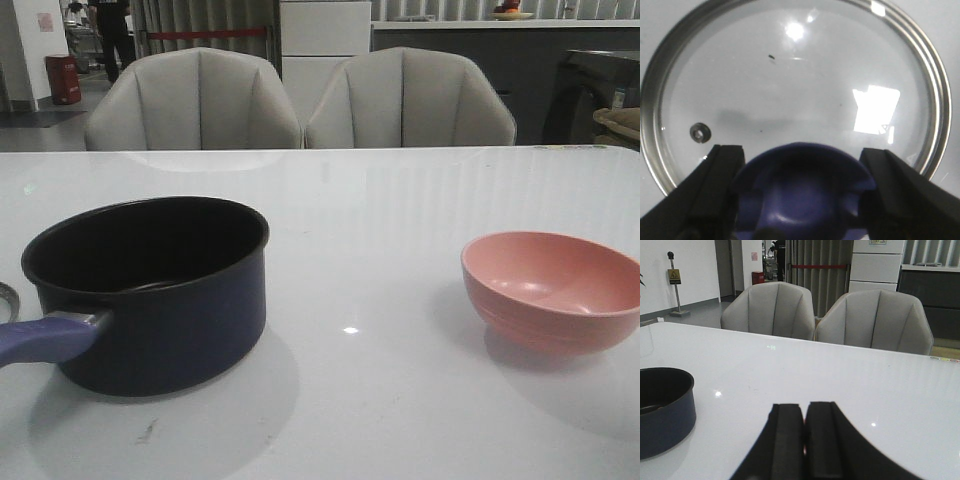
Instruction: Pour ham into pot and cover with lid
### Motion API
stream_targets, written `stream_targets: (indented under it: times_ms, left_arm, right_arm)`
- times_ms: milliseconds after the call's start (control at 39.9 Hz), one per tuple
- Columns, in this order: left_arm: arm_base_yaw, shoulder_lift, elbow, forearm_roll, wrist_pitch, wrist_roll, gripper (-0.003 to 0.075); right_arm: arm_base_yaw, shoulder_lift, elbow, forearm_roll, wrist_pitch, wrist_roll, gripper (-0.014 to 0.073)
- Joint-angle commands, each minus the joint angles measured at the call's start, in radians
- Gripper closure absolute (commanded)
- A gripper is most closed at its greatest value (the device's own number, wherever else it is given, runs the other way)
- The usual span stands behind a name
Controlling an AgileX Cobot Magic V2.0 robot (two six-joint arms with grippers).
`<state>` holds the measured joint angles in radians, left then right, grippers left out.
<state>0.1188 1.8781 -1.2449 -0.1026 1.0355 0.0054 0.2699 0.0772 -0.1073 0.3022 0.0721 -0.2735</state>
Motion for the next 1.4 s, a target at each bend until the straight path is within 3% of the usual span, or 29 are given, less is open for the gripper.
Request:
stream_targets:
  times_ms: [0,201,727,978,1379]
  left_arm:
    - [-0.003,-0.029,-0.015,-0.013,0.008,-0.005,0.0462]
    - [-0.003,-0.029,-0.015,-0.013,0.012,-0.005,0.0513]
    - [-0.003,-0.092,-0.057,0.001,0.062,0.005,0.0514]
    - [-0.007,-0.122,-0.157,0.006,0.166,0.014,0.0514]
    - [-0.17,-0.209,-0.341,0.009,0.253,0.061,0.0514]
  right_arm:
    - [0.0,0.01,-0.03,0.004,-0.078,-0.007,0.0442]
    - [0.0,0.01,-0.03,0.004,-0.078,-0.007,0.0442]
    - [0.0,0.01,-0.03,0.004,-0.078,-0.007,0.0442]
    - [0.0,0.01,-0.03,0.004,-0.078,-0.007,0.0442]
    - [0.0,0.01,-0.03,0.004,-0.079,-0.007,0.0442]
